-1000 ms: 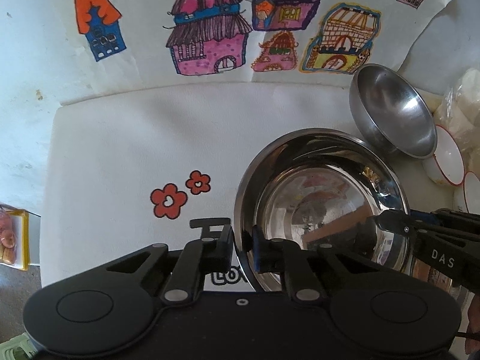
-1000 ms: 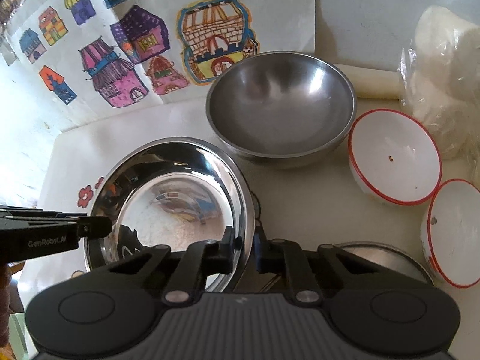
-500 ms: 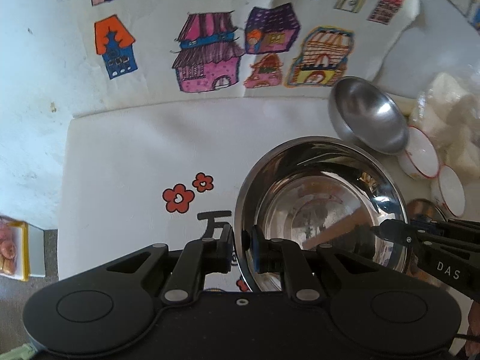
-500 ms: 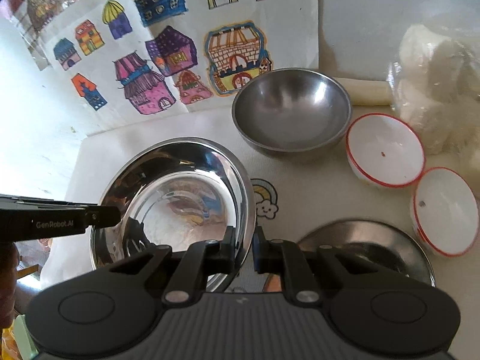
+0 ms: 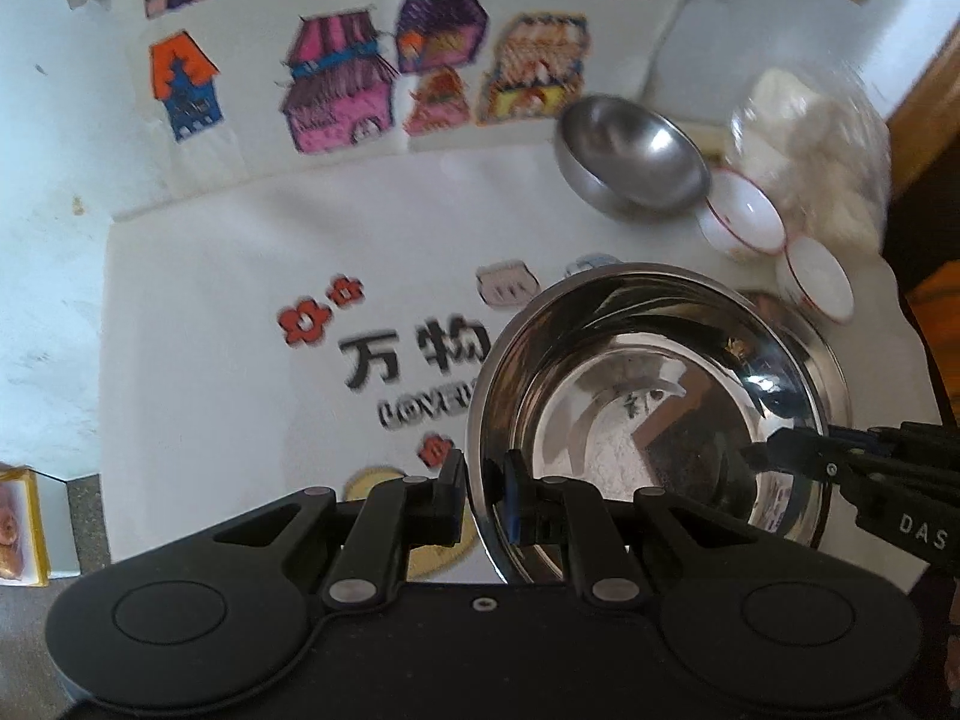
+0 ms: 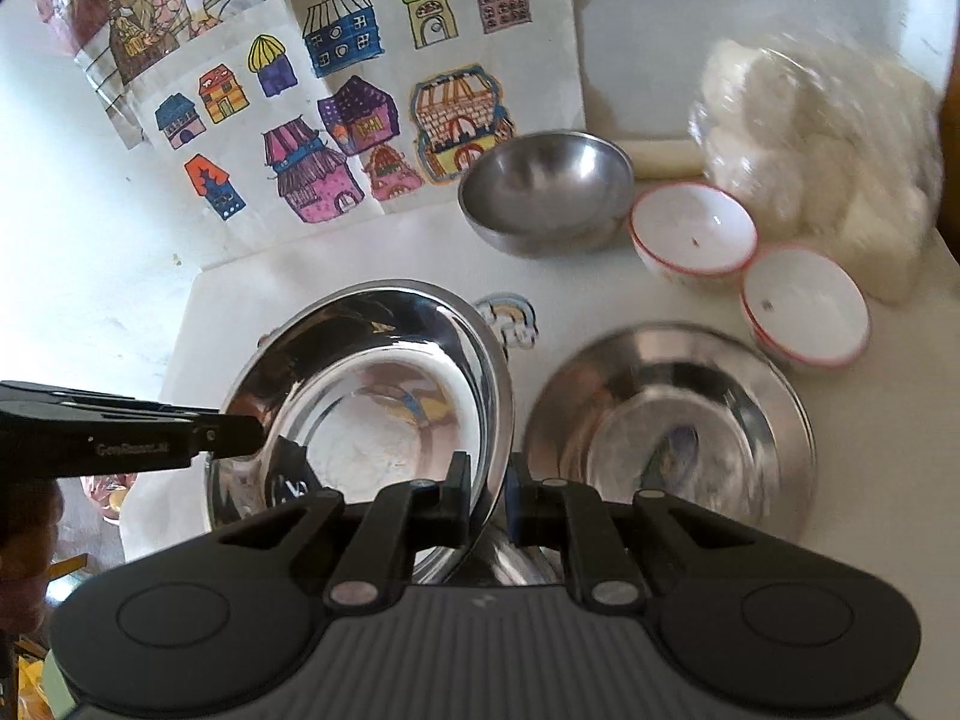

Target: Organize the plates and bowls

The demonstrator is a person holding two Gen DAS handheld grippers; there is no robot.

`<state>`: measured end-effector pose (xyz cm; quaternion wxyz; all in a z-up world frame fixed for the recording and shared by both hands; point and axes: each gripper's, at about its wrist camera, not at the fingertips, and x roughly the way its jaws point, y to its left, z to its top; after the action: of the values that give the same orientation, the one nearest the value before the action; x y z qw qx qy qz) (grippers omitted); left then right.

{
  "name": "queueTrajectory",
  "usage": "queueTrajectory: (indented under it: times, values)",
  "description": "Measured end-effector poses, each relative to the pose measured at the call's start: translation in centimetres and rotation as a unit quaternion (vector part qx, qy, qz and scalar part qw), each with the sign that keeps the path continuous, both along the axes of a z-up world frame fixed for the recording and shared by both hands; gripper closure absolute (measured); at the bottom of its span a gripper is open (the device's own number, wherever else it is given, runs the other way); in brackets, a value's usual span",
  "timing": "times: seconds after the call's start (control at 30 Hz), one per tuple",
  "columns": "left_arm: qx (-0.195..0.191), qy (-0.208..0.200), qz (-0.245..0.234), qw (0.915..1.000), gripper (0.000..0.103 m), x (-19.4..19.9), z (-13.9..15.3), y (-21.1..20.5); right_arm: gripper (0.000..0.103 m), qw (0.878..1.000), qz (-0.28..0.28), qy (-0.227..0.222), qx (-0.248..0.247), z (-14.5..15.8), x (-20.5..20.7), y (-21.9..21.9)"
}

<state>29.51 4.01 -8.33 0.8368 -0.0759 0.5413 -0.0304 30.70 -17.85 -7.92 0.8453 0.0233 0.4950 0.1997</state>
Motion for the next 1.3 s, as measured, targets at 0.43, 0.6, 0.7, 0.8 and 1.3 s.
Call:
queueTrajectory:
  times: [0.43,0.6,0.7,0.8,1.3]
  values:
    - [0.024,0.014,-0.098,0.9948,0.088,-2.8,-0.7,-3.1,0.089,0.999,-0.034,0.032,-0.009,-0.7,-5.5,-2.8]
    - [0.039,0.02,-0.127,0.9909,0.087,-3.5,-1.2,-4.0,0.089,0.998,-0.037,0.046,-0.012,-1.1,-6.7,-3.5]
    - [0.055,0.023,-0.145,0.9876,0.086,-3.8,-1.6,-4.6,0.088,0.998,-0.034,0.055,-0.017,-1.4,-7.3,-3.5]
    - [0.067,0.023,-0.16,0.9846,0.086,-3.8,-1.8,-5.1,0.088,0.997,-0.033,0.065,-0.02,-1.7,-7.3,-3.5]
    - [0.088,0.044,-0.171,0.9802,0.08,-3.7,-2.8,-5.5,0.084,0.994,0.015,0.085,-0.069,-2.8,-7.3,-1.4]
